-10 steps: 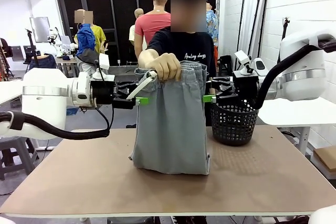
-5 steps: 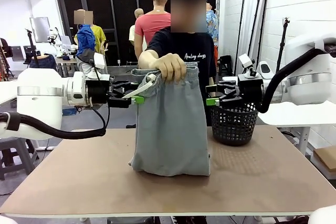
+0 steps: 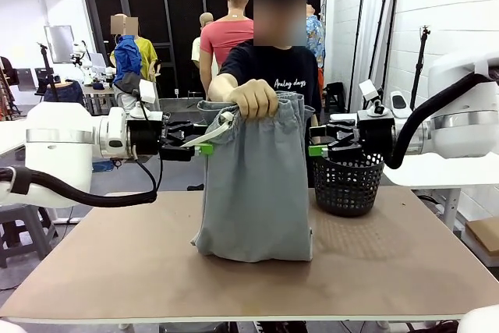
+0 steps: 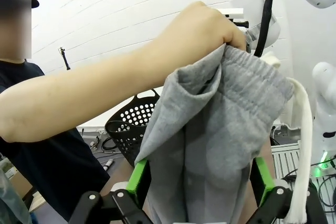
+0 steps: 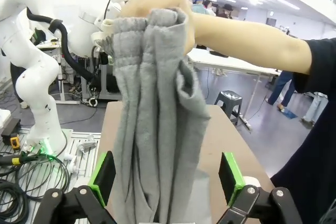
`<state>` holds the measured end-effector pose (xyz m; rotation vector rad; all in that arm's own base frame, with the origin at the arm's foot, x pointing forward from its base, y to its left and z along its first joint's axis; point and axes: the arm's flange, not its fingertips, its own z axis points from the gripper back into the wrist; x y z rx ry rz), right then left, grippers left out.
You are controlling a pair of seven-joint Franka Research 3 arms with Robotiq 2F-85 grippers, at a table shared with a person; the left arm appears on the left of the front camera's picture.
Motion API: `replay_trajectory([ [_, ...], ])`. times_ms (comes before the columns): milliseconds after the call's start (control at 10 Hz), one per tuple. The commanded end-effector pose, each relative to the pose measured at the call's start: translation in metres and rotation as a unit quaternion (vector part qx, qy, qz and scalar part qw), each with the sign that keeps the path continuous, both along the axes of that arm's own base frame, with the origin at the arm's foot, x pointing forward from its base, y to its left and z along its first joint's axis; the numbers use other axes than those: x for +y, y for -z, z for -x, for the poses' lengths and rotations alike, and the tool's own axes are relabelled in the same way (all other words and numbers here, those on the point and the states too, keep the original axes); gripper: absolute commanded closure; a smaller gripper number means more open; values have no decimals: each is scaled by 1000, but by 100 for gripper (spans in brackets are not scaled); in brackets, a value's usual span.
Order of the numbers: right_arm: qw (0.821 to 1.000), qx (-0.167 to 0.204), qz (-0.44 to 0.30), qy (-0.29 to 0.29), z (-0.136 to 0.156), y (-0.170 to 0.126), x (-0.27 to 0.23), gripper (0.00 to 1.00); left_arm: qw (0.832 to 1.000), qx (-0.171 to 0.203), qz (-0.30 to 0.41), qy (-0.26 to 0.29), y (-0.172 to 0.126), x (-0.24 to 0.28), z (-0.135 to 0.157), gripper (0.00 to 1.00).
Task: Fold the training pants.
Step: Release the ends of the Training pants and then grab the overlapped ends.
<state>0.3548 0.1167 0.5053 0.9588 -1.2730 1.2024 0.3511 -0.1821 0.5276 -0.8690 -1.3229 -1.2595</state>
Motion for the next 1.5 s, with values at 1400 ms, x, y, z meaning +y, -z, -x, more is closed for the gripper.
replay_trajectory([
  [1400,989,68,-35,-123,-2,7,28,0,1000,-5,13,-14,23,7,-15,0],
])
